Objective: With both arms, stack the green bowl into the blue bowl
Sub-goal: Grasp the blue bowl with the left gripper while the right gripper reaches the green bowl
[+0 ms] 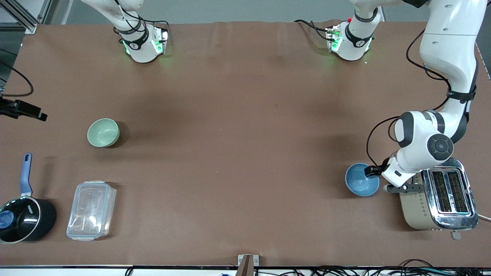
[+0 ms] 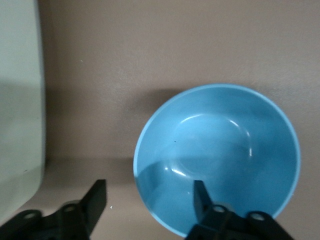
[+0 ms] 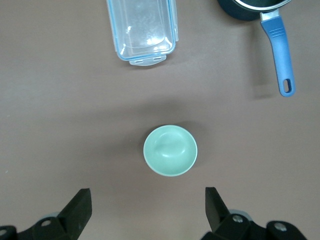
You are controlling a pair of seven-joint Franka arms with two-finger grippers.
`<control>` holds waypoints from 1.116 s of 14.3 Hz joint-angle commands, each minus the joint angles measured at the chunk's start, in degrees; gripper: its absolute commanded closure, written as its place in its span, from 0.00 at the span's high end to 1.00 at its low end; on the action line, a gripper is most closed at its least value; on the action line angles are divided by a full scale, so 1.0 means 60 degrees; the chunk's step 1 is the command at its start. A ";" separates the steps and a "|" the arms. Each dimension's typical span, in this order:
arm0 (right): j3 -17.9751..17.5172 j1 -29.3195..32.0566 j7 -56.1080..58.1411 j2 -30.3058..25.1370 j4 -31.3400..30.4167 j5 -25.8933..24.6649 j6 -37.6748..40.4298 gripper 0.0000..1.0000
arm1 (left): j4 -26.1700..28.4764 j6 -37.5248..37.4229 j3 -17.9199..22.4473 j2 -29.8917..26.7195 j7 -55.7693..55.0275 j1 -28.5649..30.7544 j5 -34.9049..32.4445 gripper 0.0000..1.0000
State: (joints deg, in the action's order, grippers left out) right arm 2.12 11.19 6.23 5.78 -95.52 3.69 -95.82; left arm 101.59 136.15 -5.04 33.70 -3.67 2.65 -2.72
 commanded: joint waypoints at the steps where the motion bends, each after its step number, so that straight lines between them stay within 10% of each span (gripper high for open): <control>1: -0.0148 0.0449 0.0672 0.0763 -0.0221 0.0059 -0.0507 1.00 | -0.0232 0.0028 -0.0023 0.0227 -0.0047 -0.0002 -0.0133 0.38; 6: -0.0162 0.1151 0.1816 0.2081 -0.1114 0.0103 -0.2263 1.00 | -0.0350 -0.0001 -0.0038 0.0345 -0.0077 -0.0031 -0.0133 0.01; 10: -0.0162 0.1475 0.2111 0.2946 -0.1321 0.0191 -0.2501 1.00 | -0.0247 -0.0628 -0.0665 -0.0225 -0.0280 -0.0061 -0.0001 0.00; 16: -0.0177 0.1578 0.2682 0.4573 -0.1335 0.0733 -0.2794 0.96 | -0.0349 -0.1614 -0.3536 -0.0681 -0.4433 -0.0453 -0.0161 0.01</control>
State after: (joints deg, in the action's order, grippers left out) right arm 2.04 19.54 20.45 31.13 -103.49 6.58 -112.08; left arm 99.17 126.86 -22.37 29.87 -21.55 1.79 -2.71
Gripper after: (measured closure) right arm 0.009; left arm 0.952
